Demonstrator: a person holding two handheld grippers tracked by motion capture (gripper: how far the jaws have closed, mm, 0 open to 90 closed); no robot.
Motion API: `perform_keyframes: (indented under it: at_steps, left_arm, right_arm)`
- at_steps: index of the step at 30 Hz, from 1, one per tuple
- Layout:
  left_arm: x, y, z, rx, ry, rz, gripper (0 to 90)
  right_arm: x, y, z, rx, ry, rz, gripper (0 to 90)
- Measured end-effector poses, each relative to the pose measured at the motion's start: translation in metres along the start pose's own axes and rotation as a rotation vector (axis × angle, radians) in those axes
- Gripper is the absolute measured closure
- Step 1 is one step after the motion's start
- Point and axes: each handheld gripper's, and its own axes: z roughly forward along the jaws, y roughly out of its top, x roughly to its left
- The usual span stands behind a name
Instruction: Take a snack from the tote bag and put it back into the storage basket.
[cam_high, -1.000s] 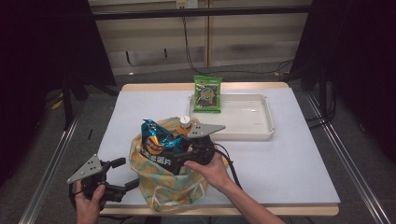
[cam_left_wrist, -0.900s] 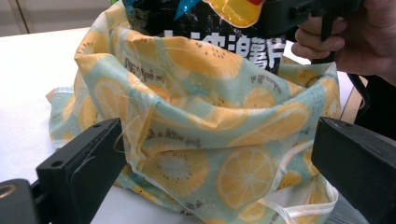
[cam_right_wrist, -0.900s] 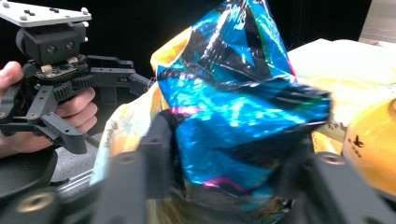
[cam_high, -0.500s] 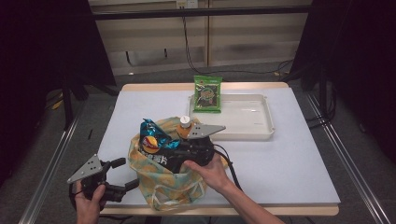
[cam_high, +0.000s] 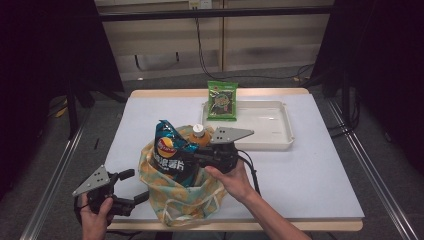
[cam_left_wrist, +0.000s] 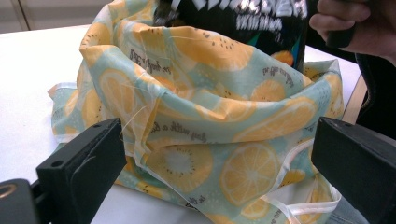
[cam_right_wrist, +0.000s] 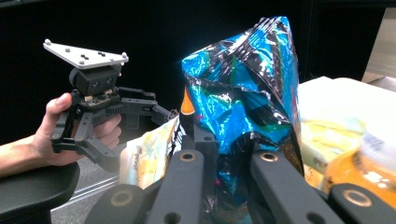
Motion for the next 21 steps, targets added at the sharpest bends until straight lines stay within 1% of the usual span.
perform_keyframes:
  at_steps: [3,9,10,15,21]
  left_arm:
    - [0.0,0.0,0.0,-0.001,-0.007,-0.002,2.7]
    - [0.0,0.0,0.0,-0.006,-0.006,-0.005,2.7]
    - [0.0,0.0,0.0,-0.004,-0.004,0.0,2.7]
    - [0.0,0.0,0.0,-0.006,-0.006,-0.001,2.7]
    - [0.001,0.0,0.0,-0.003,-0.01,0.003,2.7]
  right_arm:
    - [-0.002,0.004,-0.007,-0.011,0.0,-0.013,86.3]
    - [-0.002,0.012,-0.019,-0.03,0.009,-0.04,86.2]
    - [-0.002,0.013,-0.02,-0.032,0.008,-0.044,86.2]
    - [-0.004,0.023,-0.029,-0.056,-0.006,-0.057,86.2]
    - [-0.003,0.038,-0.035,-0.085,-0.021,-0.076,86.2]
